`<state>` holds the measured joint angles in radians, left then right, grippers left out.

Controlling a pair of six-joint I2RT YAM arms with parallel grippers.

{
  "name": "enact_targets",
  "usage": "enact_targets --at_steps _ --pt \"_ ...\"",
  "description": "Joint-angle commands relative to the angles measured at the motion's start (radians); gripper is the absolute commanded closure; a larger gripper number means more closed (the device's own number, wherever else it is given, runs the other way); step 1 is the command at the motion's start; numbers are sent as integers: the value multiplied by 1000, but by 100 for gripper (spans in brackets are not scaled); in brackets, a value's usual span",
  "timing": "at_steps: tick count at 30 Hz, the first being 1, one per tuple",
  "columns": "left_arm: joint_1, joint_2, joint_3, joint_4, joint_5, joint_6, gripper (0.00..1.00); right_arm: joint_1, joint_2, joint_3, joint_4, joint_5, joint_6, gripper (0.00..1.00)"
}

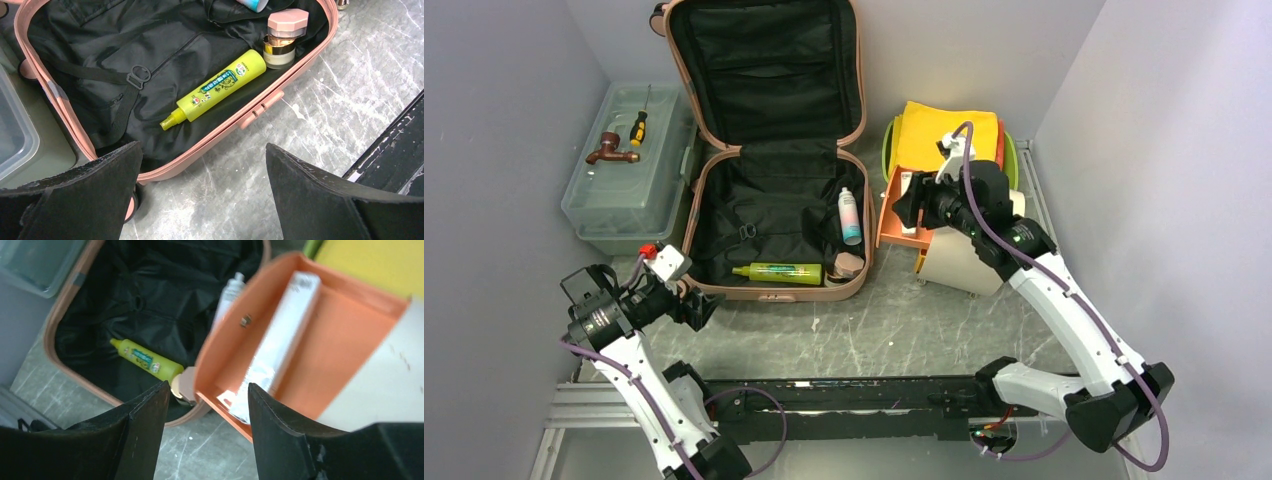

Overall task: Open, take out, and arrange the luggage
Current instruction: Place the personal item in the drawer, then pick up the personal item from the luggage.

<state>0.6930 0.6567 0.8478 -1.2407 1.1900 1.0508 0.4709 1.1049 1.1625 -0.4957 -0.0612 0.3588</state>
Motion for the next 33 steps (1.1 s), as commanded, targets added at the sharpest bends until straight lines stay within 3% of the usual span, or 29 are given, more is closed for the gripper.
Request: enact_targets --at_steps 1,5,9,15,21,28,33 --pt "10 -3 36 -28 51 31 1 49 11 145 65 -161 -232 38" --pt "12 -5 36 -30 53 33 1 123 113 290 -34 -215 -418 34" --pt "20 -5 33 -20 54 24 1 272 298 398 -136 -81 -526 27" --pt "30 -7 25 -5 53 10 1 301 673 574 -185 13 -503 27" --pt "48 -19 20 -21 65 36 1 301 907 692 -179 196 -454 27" --pt "55 -22 10 -40 78 78 1 298 962 634 -73 417 -478 28" --pt "55 -16 10 -70 89 123 1 284 954 603 -3 424 -484 30"
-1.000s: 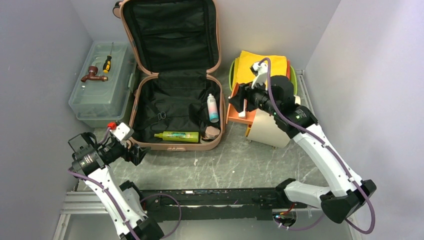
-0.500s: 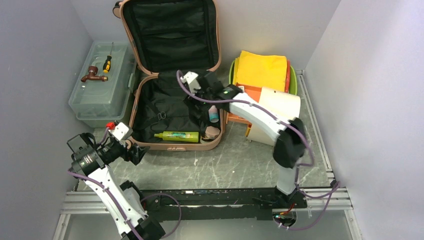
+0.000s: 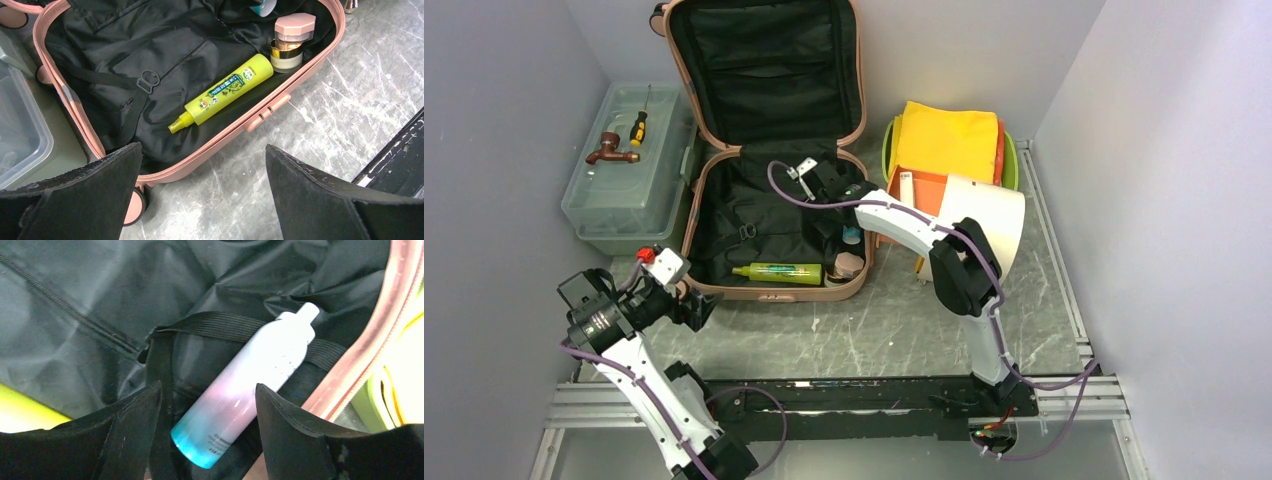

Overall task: Open, take out, and arrange the luggage
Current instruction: Pick up the personal item from the luggage.

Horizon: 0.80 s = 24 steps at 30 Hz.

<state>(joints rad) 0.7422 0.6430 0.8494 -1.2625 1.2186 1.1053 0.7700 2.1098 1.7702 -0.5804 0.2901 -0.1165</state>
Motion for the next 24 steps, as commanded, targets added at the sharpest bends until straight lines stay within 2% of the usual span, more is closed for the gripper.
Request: enact_targets --at_steps 1,5,9,12,17,24 --pt "6 -3 8 -54 62 75 1 -17 -51 -2 83 74 -5 30" --pt "6 -8 8 -63 65 88 1 -23 -61 7 96 96 11 33" --pt "6 -18 5 -64 64 91 1 -42 -33 72 8 97 62 35" --pt "6 -21 4 -70 64 99 1 -71 -2 116 -67 37 114 37" --pt "8 -22 1 -79 65 116 1 -102 33 109 -82 -21 157 38" --pt "11 -22 -14 -63 60 109 1 -205 155 206 -138 -240 238 39"
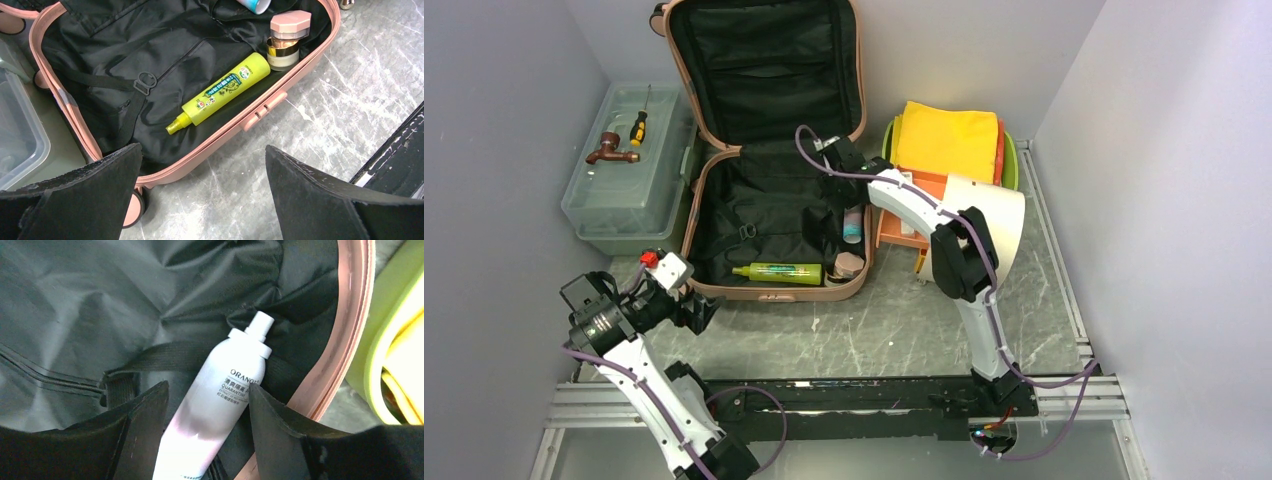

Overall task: Open, take out, and arrange the luggage
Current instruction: Pick up the personal item from the luggage.

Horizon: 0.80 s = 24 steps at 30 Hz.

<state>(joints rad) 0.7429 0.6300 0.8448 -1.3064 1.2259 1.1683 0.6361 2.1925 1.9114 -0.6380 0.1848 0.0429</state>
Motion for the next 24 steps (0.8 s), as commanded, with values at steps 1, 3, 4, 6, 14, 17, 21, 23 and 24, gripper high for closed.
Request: enact_targets --at_steps 1,3,4,6,14,17,21,23,24 --pt "10 -8 -12 -14 52 43 1 -80 85 81 -86 -157 83 40" --pt "10 -4 -15 -4 53 34 1 -110 103 112 -96 -193 88 43" --pt "10 0 -16 -2 55 33 1 -119 109 127 -101 -218 84 44" --pt "10 7 -15 -8 61 41 1 -129 120 161 -118 -238 62 45" --pt "10 40 -6 -23 67 61 1 -136 130 221 -168 -260 21 42" --pt "10 37 -6 -25 68 62 1 -136 144 231 -198 -295 25 42" --pt "10 23 -7 -16 66 49 1 -131 176 262 -255 -324 19 42" --pt "9 19 -6 -17 67 47 1 -121 183 273 -284 -302 -2 41" --pt "10 18 -6 -19 67 50 1 -114 184 278 -300 -286 -17 40"
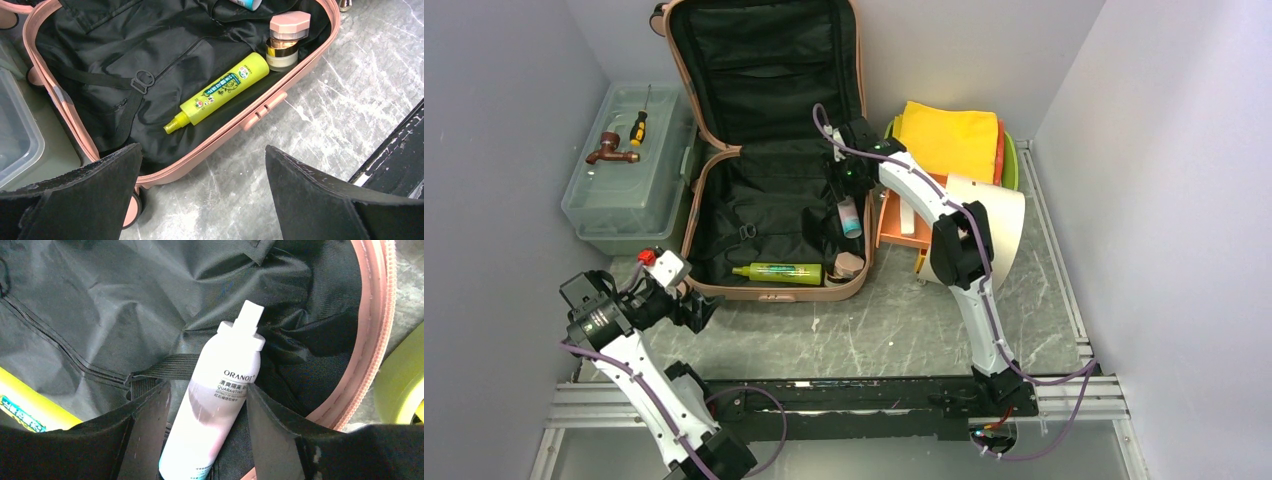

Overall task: Open, take out, and arrange the luggage
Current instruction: Pick up the personal item from the luggage.

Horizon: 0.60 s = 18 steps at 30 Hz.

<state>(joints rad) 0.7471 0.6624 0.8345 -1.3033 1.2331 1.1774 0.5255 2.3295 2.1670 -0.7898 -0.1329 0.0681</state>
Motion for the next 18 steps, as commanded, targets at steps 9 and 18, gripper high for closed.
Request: enact_targets --at_steps 9,18 --pt "6 -16 11 -50 67 71 1 73 3 -30 -262 156 -167 29" --pt "6 -20 14 -82 76 110 1 74 59 -16 -221 183 -173 55"
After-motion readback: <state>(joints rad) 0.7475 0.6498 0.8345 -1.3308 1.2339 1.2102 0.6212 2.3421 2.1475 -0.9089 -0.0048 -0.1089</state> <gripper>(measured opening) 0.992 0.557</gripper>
